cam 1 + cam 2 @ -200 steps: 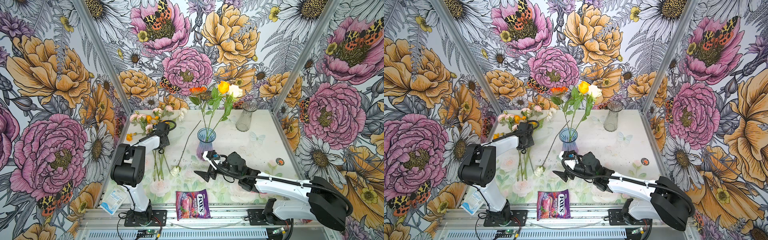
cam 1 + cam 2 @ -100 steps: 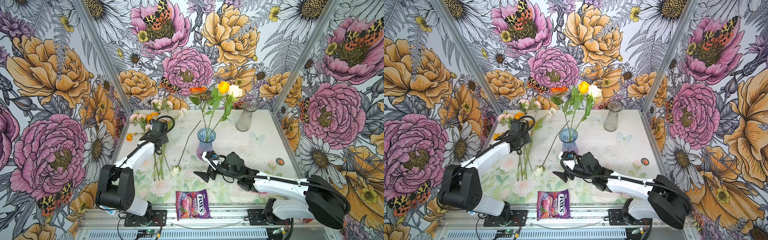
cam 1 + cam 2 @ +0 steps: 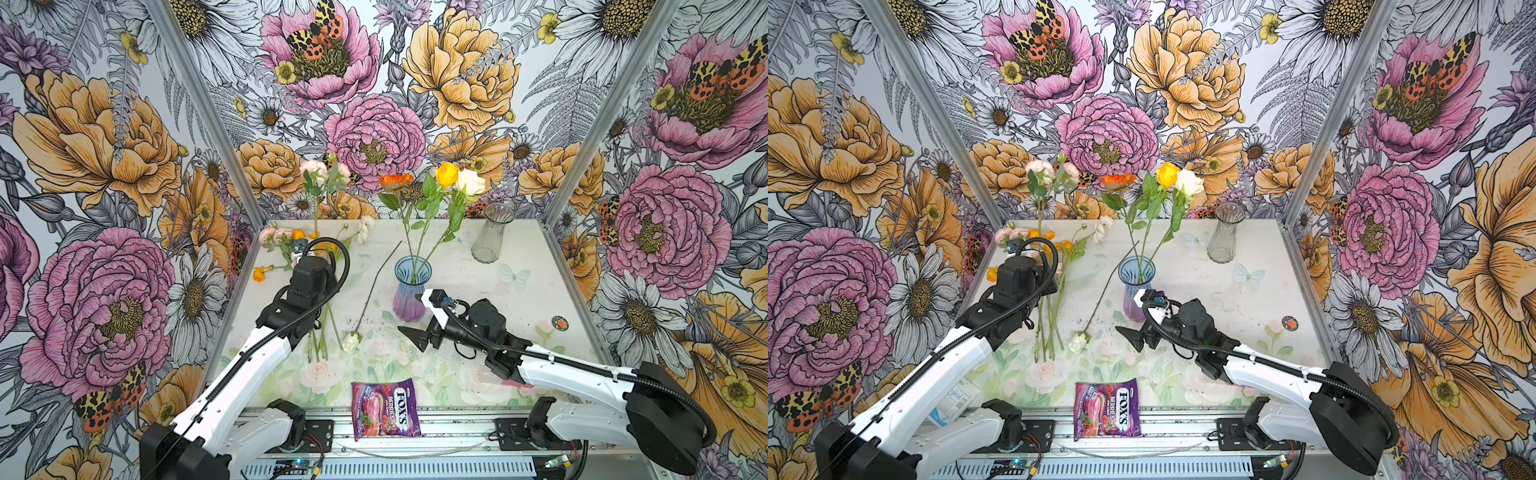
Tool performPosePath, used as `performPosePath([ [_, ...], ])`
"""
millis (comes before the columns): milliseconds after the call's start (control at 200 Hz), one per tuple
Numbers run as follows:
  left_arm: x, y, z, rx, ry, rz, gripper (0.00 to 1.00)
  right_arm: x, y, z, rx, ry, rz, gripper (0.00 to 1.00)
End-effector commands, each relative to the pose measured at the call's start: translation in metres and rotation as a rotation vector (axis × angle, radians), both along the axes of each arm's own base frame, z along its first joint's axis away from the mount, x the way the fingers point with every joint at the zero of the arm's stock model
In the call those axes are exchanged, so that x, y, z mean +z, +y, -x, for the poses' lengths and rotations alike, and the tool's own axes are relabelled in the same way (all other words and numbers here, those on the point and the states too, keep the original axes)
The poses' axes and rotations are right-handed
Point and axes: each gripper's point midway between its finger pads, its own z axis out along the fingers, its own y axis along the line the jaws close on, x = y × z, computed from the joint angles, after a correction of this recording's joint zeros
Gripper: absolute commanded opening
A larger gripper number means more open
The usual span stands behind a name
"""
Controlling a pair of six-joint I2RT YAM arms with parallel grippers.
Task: Arrange the flowers into the vase
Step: 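Lift the pink carnation and carry it over the vase with the left gripper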
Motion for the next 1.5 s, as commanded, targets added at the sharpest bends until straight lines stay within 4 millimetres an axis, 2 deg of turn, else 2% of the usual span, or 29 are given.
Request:
performPosePath([
  [0, 0.082, -0.007, 0.018, -0.015, -0.337, 0.074, 0.0, 0.014, -0.017, -0.01, -0.069, -0.013, -0.059, 0.99],
  [130, 0.143, -0.032, 0.045, -0.158, -0.6, 0.172, 0.0, 0.023, -0.032, -0.012, -0.133, -0.051, -0.081, 0.99],
  [295, 0.183, -0.083, 0.05, -0.322, -0.706, 0.091, 0.0, 0.027, -0.048, -0.019, -0.206, -0.068, -0.106, 1.0],
  [400, 0.211, -0.115, 0.055, -0.398, -0.815, 0.074, 0.0, 0.028, -0.051, -0.019, -0.201, -0.068, -0.122, 0.99],
  [455, 0.229, -0.124, 0.057, -0.404, -0.874, 0.081, 0.0, 0.029, -0.051, -0.019, -0.19, -0.063, -0.131, 1.0],
  [676, 0.245, -0.164, 0.025, -0.398, -0.936, 0.063, 0.0, 0.028, -0.05, -0.019, -0.166, -0.047, -0.144, 1.0],
  [776, 0.236, -0.176, 0.01, -0.372, -0.944, 0.064, 0.0, 0.028, -0.049, -0.02, -0.164, -0.043, -0.144, 0.99],
  [946, 0.2, -0.184, -0.005, -0.321, -0.94, 0.087, 0.0, 0.027, -0.05, -0.02, -0.165, -0.041, -0.144, 1.0],
  [1291, 0.121, -0.198, 0.006, -0.205, -0.9, 0.082, 0.0, 0.026, -0.05, -0.022, -0.163, -0.036, -0.142, 0.99],
  [1491, 0.081, -0.211, 0.015, -0.192, -0.826, 0.007, 0.0, 0.026, -0.05, -0.021, -0.158, -0.033, -0.144, 1.0],
])
